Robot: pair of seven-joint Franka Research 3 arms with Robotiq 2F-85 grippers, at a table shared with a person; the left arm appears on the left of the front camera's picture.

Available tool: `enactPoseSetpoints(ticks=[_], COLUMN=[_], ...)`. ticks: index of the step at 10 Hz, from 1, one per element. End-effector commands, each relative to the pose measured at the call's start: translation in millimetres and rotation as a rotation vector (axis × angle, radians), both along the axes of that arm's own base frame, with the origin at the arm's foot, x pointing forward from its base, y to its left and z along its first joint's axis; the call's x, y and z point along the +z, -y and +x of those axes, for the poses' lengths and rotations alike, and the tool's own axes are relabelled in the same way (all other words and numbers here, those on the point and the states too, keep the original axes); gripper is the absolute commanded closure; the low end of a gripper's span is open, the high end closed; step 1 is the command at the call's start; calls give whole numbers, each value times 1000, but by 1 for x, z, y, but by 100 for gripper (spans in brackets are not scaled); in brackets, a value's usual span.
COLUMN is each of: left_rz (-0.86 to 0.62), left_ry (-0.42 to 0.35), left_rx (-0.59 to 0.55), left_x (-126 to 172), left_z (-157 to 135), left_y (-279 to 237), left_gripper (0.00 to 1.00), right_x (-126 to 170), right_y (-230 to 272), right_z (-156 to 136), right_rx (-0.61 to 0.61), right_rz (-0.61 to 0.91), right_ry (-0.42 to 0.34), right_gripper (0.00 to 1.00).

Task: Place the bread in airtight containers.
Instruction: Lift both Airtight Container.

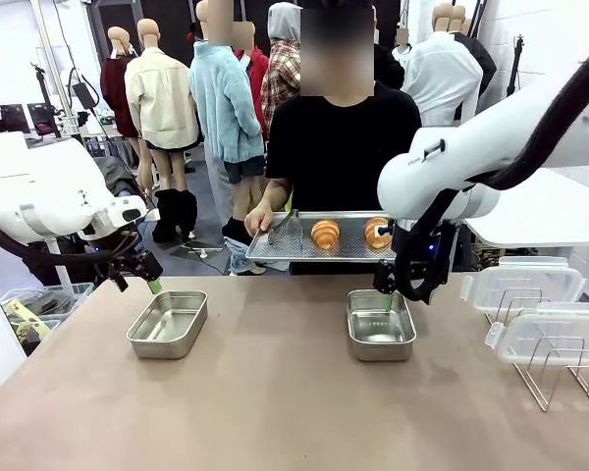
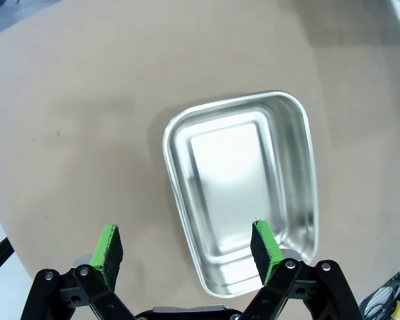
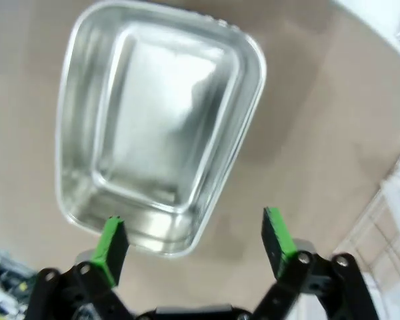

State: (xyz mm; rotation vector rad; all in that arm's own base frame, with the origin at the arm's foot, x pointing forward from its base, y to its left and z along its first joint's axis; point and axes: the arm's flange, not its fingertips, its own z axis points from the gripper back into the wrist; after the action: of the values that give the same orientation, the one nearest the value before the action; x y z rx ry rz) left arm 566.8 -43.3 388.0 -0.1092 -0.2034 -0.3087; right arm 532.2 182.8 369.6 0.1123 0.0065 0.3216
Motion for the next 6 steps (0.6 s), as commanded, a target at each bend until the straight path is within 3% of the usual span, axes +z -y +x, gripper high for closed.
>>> enactPoseSetpoints(ticks=[1, 6], left_rz=[45, 136], left_ry=[-33, -84], left_rx=[12, 72], left_x=[-15, -51], left_z=[25, 44], left_y=[7, 18], left_gripper=[0, 0], right_x=[-18, -41], right_y=[-1, -5], right_z=[6, -11], right_rx=[-25, -67], right_rz=[-26, -55], right_ry=[29, 49], right_gripper=[0, 0])
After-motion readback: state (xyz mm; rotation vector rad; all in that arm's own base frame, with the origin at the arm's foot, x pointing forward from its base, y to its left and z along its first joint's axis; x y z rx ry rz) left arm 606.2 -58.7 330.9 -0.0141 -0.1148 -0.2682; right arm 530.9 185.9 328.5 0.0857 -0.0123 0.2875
